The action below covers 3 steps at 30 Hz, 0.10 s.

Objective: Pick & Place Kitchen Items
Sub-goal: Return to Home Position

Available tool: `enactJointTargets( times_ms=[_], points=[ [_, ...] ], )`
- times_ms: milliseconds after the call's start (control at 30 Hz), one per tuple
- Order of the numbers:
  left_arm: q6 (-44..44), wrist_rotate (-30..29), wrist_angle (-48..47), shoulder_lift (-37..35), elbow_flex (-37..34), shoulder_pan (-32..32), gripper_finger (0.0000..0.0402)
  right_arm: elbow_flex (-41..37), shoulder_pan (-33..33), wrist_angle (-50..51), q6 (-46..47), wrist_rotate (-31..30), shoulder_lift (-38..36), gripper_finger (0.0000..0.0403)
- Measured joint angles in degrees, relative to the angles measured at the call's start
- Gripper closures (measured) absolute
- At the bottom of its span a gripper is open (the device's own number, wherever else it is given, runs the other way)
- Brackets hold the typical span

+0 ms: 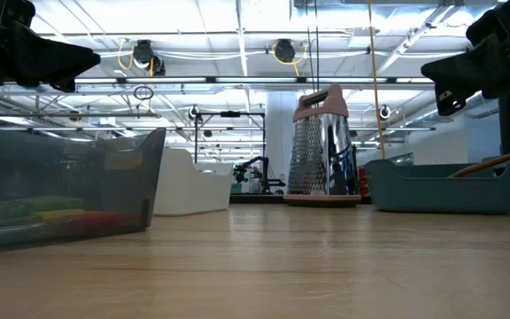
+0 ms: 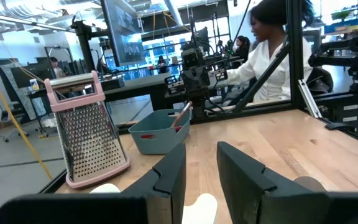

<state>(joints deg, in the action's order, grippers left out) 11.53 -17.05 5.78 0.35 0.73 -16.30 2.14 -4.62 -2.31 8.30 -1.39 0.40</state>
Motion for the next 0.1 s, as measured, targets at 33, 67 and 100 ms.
enactJointTargets(
  times_ms=[33, 67, 100],
  points=[
    [0.00, 0.01, 0.00, 0.01, 0.00, 0.01, 0.0305, 0.00, 0.00, 0.00, 0.00, -0.01, 0.00, 0.0399],
    [-0.01, -0.01, 0.00, -0.01, 0.00, 0.00, 0.0305, 0.00, 0.01, 0.00, 0.00, -0.01, 0.00, 0.0399],
    [-0.01, 0.01, 0.00, 0.00, 0.00, 0.00, 0.0305, 0.01, 0.01, 0.00, 0.00, 0.00, 0.00, 0.0399]
  ],
)
